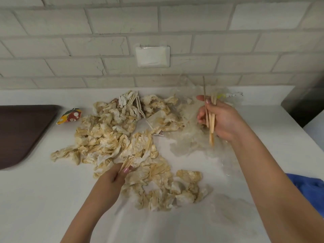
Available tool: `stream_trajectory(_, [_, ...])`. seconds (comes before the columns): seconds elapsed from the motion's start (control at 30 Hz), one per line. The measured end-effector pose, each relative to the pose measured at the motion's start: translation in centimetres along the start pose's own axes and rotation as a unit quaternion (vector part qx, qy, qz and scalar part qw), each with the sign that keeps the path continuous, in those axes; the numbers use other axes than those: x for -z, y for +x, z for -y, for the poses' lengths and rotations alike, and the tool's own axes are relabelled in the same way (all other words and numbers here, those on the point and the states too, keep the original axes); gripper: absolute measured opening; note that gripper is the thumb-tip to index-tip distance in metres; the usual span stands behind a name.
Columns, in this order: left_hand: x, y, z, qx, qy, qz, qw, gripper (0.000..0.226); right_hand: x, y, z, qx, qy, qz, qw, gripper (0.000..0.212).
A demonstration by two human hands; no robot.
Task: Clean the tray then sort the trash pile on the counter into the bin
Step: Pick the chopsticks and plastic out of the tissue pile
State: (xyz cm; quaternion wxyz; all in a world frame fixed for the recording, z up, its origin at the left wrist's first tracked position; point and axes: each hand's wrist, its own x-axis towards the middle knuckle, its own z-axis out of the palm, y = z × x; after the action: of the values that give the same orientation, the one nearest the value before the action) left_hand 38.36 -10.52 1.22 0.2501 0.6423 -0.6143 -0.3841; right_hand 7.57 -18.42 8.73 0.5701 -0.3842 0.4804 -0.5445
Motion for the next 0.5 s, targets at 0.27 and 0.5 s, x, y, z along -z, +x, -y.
stream_trajectory(0.27, [-0.5, -0.6, -0.3, -0.007, 0.02, 0.052, 0.998, 0.027, 3.4, -3.5, -0.3, -0.092, -0.178, -0.007, 0.98, 0.029])
stream_trajectory(0.5, [-0.4, 3.3, -2.2, -0.012, 0.154, -0.053, 0.987, 0.083, 6.3, -6.5, -0.3, -0.071, -0.202, -0.13, 0.968, 0.031])
